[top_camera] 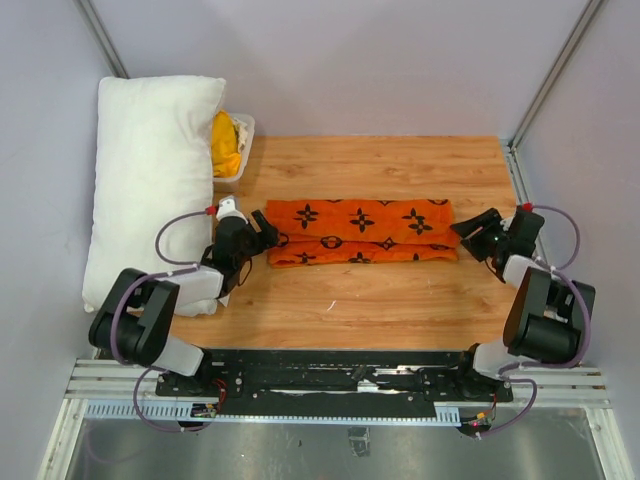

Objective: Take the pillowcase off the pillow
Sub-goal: Fold the pillowcase at the center of the board.

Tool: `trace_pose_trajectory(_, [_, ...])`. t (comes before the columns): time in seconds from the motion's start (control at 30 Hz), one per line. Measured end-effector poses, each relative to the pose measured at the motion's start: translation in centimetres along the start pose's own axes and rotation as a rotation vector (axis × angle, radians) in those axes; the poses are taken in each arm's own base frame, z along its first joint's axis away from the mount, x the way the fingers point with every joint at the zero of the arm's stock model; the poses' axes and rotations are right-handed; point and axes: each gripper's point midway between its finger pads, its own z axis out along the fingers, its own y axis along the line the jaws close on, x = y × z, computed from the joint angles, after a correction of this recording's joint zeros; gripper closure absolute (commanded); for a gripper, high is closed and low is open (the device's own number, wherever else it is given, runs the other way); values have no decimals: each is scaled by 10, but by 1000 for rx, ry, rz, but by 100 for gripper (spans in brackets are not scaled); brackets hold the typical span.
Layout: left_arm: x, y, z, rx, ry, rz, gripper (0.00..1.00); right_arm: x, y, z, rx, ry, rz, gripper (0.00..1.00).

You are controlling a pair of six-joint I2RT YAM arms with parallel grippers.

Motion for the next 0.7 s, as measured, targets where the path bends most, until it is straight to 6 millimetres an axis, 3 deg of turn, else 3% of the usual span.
trace_pose_trajectory(0.07, [-12,-5,-10,18,-43,3,1,-11,9,-11,-5,-60,-25,18])
trace_pose_trajectory(0.17, [-39,-24,-21,64,-129,33,1,-31,31,-32,-10,-167,-97,15])
trace_pose_trajectory(0.27, [-61,-61,-32,123,-208,112,2,-43,63,-46,17,-249,-218,14])
trace_pose_trajectory(0.37, [-81,-114,-34,176,-272,195,6,-37,119,-47,-2,-257,-394,14])
trace_pose_trajectory(0.47, [-109,-153,-13,160,-312,238,9,-25,170,-36,-29,-222,-545,11])
trace_pose_trajectory(0.53, [-120,-169,13,120,-324,259,9,-18,190,-20,-10,-180,-625,10])
trace_pose_trajectory(0.6, [-113,-169,41,56,-291,296,9,-10,193,2,29,-130,-688,9])
trace_pose_trajectory(0.7, [-86,-156,74,-29,-203,365,9,11,176,37,107,-12,-758,8])
